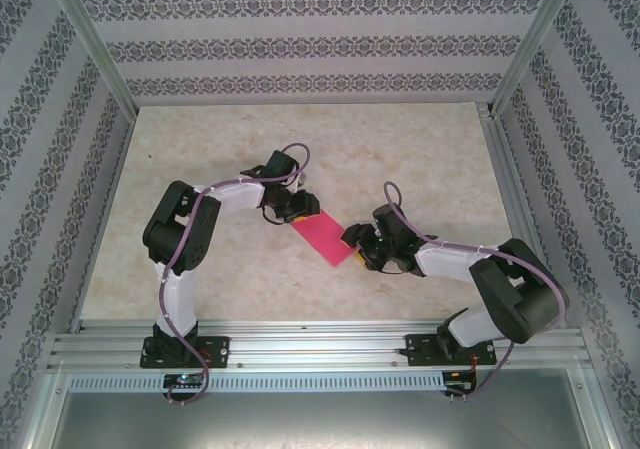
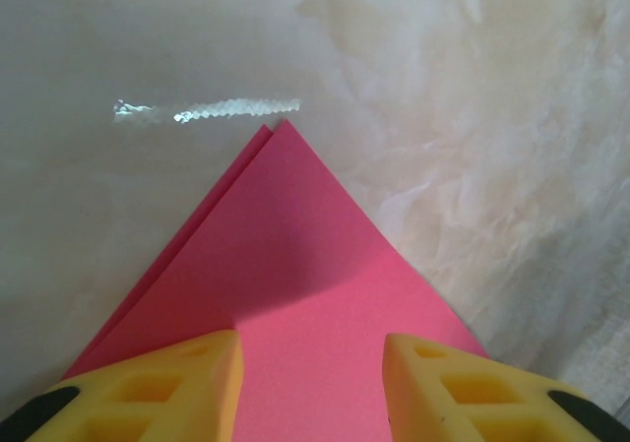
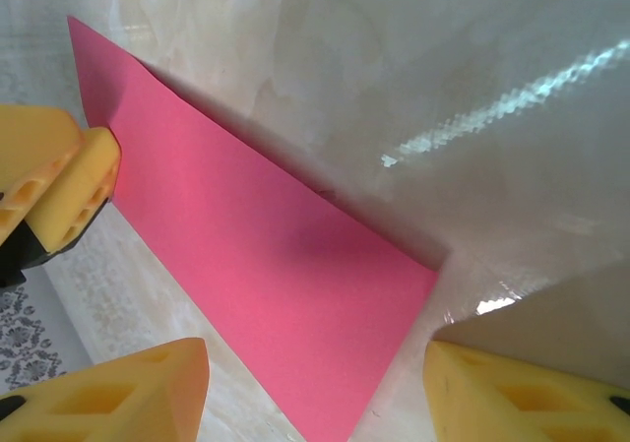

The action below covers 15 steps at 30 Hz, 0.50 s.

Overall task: Fold a paper plane with a square sheet of paper (pick it up from the middle)
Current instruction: Third fold the triangle at the center of the table.

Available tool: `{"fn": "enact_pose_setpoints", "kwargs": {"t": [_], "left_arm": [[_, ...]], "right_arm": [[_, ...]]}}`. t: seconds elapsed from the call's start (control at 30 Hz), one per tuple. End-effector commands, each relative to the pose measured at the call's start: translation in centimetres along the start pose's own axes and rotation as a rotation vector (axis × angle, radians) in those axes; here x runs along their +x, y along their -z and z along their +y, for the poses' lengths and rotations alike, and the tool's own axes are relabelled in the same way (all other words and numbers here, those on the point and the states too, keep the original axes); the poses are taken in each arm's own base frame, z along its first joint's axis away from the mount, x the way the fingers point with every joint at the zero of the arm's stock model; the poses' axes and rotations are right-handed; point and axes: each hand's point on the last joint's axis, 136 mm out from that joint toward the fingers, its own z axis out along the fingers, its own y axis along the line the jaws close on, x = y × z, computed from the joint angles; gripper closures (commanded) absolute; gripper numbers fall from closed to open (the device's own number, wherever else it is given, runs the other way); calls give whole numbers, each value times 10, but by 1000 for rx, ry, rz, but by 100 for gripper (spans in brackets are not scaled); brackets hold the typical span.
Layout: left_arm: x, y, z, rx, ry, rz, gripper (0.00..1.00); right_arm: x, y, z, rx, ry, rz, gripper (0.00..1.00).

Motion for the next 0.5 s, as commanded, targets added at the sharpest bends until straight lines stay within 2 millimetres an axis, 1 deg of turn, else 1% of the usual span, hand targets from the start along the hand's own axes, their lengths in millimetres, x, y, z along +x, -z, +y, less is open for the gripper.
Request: {"fn": "enact_pose_setpoints", "kwargs": {"t": [0.0,0.13,0.17,0.2,0.27,0.4,0.47], "left_arm": [[17,-5,15,-54,-10,39,57],[19,-3,19,-65,-3,32,57],[20,-4,19,-66,-1,33,57],[21,-4,19,-63,0,36,57],[20,-4,19,-62,-2,35,58],[20,-5,19,-65,-3,35,58],[20,-5,20,-67,-2,33,58]], "right_arm": [[-8,-18,26,-96,16,-13,41],[-13,-21,35,-130,7,-29,44],[-15,-20,35,-127,11,-34,50],[-16,-19,36,-118,18,-39,51],[-17,-16,37,-93,28,-48,49],[-19,-11,33,-39,56,-68,49],[-21,-8,36,-31,76,-79,50]]}}
